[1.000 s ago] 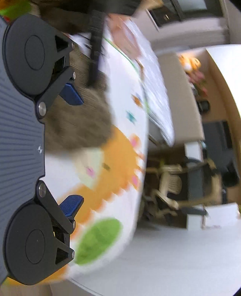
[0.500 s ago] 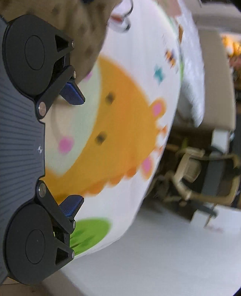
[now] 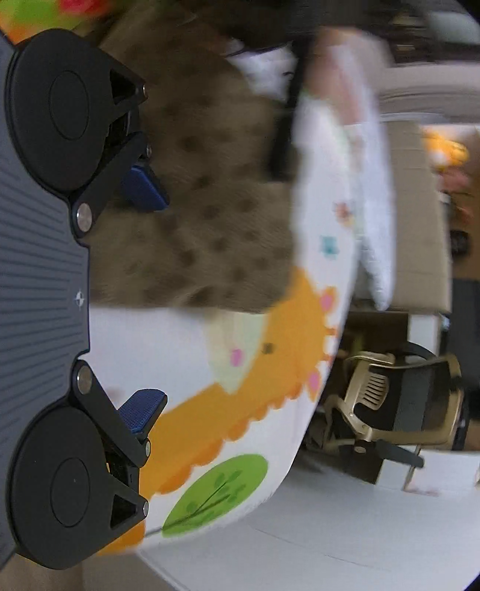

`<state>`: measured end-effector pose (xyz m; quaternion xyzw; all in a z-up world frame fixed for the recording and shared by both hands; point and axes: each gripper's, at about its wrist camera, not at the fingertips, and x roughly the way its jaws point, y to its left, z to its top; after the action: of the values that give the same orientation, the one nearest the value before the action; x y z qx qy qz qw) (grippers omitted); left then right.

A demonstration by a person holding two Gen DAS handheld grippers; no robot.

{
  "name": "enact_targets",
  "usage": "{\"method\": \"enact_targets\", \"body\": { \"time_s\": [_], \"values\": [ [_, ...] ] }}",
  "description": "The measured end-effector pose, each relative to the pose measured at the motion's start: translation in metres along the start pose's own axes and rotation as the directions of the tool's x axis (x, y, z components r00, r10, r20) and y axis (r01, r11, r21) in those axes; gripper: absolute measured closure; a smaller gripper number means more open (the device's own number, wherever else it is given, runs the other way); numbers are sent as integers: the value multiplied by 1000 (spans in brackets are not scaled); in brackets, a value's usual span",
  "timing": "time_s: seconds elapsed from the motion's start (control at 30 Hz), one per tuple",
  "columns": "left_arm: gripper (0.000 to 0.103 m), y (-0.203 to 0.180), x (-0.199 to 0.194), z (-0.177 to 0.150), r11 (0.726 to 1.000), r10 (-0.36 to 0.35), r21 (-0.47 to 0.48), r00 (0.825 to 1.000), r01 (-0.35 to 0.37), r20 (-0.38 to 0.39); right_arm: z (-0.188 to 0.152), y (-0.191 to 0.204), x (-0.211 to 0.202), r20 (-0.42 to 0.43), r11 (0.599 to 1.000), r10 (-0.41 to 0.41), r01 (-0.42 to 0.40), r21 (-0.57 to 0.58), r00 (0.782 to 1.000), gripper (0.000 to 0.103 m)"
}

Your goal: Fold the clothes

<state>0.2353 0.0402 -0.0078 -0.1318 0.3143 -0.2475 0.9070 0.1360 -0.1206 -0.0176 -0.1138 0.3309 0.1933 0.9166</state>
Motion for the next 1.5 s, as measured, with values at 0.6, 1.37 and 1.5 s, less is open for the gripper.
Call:
{"method": "enact_targets", "body": {
  "time_s": [0.6, 1.37, 1.5],
  "values": [
    [14, 18, -77, -19, 988, 95, -130, 993, -86, 65, -6, 7, -58, 180, 973, 163, -188, 133, 970, 0],
    [9, 25, -50, 13, 988, 35, -150, 999, -30, 29, -14, 56, -68, 51, 932, 353, -346, -110, 934, 0],
    [9, 39, -73, -16, 976, 90, -196, 995, -96, -39, 21, 16, -66, 152, 983, 184, -180, -43, 971, 0]
  ]
}}
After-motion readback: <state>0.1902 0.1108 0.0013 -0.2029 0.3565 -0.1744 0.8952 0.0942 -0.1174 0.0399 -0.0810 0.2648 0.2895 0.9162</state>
